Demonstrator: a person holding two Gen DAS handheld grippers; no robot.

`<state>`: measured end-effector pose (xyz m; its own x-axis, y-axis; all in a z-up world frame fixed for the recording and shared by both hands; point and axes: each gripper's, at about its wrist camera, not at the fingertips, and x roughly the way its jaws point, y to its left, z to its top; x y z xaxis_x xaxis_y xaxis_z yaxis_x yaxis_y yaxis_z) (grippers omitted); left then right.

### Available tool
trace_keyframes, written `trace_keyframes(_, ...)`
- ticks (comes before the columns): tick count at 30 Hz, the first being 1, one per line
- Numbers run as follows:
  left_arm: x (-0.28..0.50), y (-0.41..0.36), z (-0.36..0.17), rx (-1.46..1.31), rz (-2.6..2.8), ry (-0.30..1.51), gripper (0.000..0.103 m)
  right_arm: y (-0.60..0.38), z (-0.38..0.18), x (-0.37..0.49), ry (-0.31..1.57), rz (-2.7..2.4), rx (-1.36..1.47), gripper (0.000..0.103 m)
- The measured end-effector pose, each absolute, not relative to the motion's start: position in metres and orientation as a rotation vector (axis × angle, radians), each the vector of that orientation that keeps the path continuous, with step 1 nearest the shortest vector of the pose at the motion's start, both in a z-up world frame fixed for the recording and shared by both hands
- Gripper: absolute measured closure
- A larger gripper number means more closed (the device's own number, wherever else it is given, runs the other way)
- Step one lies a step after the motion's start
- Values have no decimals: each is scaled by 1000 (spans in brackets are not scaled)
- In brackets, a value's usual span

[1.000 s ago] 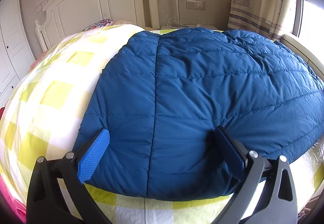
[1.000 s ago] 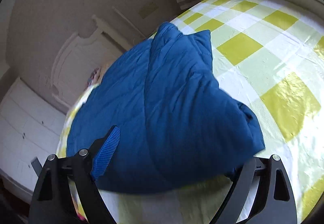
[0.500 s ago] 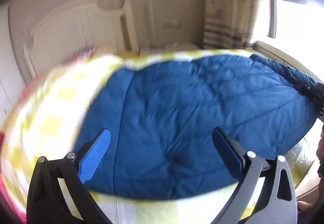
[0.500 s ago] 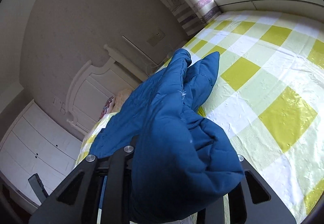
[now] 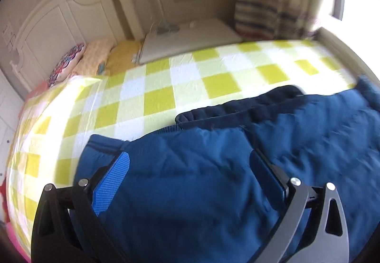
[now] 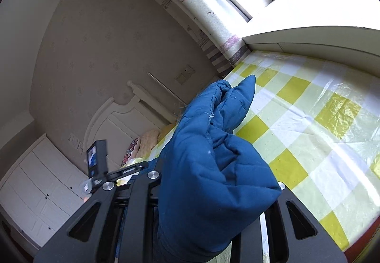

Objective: Fold large clothes

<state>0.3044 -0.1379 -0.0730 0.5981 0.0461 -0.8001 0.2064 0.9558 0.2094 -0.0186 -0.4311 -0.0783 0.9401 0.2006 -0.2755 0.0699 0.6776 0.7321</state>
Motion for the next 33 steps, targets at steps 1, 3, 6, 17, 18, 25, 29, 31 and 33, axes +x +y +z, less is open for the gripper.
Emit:
trace_keyframes(1, 315, -140, -87, 312, -81, 962, 2, -429, -75, -20, 351, 79, 810, 76)
trace_keyframes(3, 319, -138, -97, 296, -99, 980, 2, -426, -68, -19, 354, 87, 774, 76)
trace_keyframes(6, 287, -123, -84, 259, -135, 909, 4, -419, -60, -19, 348, 96, 730, 76)
trace_keyframes(17, 62, -88, -111, 378, -442, 658, 3, -347, -3, -12, 299, 120, 484, 76)
trace_keyframes(18, 56, -81, -109, 364, -485, 660, 3, -330, 8, -9, 295, 122, 421, 76)
trace_keyframes(25, 82, 60, -62, -86, -496, 664, 3, -145, 35, 24, 317, 187, -141, 76)
trace_keyframes(29, 118, 168, -59, -507, -533, 718, 3, -27, -28, 43, 403, 242, -535, 76)
trace_keyframes(31, 129, 194, -67, -649, -618, 751, 3, 15, -78, 44, 456, 282, -709, 75)
trace_keyframes(33, 135, 202, -73, -702, -625, 783, 3, 35, -104, 36, 392, 243, -823, 75)
